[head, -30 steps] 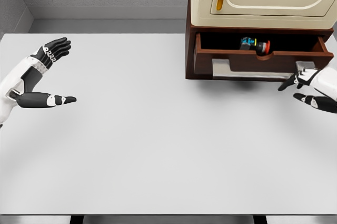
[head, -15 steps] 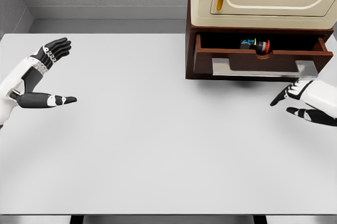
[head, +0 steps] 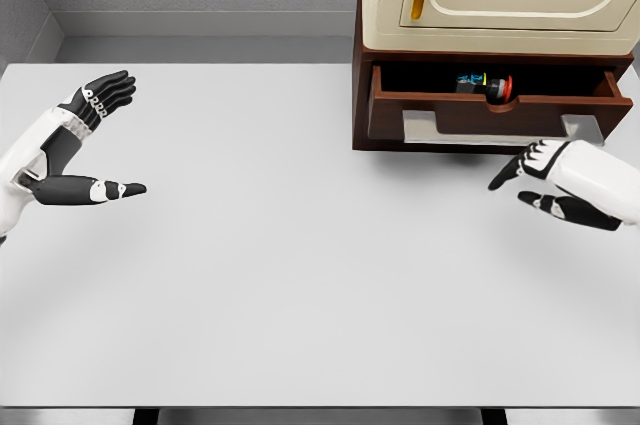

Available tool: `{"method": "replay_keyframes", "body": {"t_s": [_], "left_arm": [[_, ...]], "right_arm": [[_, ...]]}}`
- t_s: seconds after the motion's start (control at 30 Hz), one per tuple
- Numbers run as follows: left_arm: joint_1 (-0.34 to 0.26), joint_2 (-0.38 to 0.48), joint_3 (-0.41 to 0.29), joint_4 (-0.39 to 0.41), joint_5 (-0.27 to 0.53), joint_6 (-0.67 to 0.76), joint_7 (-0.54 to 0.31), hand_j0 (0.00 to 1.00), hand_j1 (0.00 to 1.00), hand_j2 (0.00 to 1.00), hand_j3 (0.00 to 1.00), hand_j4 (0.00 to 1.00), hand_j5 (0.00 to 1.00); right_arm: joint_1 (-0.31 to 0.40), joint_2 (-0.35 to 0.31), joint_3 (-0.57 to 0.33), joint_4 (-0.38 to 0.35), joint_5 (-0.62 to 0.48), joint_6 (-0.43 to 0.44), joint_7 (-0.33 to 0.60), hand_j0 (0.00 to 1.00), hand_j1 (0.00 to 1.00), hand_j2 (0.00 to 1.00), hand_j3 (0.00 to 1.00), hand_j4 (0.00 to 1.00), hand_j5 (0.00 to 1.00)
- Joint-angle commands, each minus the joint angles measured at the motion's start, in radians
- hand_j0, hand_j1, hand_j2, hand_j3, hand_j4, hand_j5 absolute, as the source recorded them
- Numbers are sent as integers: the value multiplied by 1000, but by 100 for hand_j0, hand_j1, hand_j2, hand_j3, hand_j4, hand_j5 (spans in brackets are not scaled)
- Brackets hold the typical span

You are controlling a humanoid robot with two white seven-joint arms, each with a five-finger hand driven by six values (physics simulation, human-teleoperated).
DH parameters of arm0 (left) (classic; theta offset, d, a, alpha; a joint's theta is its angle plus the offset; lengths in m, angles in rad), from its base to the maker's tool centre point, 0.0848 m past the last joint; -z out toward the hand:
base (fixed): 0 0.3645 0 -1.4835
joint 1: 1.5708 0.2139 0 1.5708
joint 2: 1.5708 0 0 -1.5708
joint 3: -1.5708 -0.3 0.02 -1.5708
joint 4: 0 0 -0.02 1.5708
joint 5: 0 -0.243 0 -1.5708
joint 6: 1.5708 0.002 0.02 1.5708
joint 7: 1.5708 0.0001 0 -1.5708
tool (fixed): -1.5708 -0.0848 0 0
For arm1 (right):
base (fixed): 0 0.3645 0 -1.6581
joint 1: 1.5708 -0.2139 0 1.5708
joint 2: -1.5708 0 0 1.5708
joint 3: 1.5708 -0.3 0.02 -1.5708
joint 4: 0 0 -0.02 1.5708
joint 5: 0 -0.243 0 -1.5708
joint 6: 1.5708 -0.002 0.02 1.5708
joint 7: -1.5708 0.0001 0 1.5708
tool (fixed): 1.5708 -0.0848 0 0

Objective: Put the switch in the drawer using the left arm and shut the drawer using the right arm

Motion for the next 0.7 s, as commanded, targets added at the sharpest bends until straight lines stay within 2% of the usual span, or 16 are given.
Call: {"method": "replay_keyframes", "body": {"t_s": [0.0,0.1,0.57,0.67], "left_arm": [[0,1,0,-1,6,1,0,100,100,100,100,100,100],[0,-1,0,-1,6,1,0,100,100,100,100,100,100],[2,-1,0,-1,6,1,0,100,100,100,100,100,100],[2,-1,0,-1,6,1,0,100,100,100,100,100,100]], "right_arm": [[-5,12,31,29,1,1,5,59,59,59,59,59,59],[-78,29,96,96,13,1,5,60,60,60,60,60,60],[-135,67,108,164,25,1,6,60,60,60,60,60,60],[-178,86,154,193,30,1,5,60,60,60,60,60,60]]}}
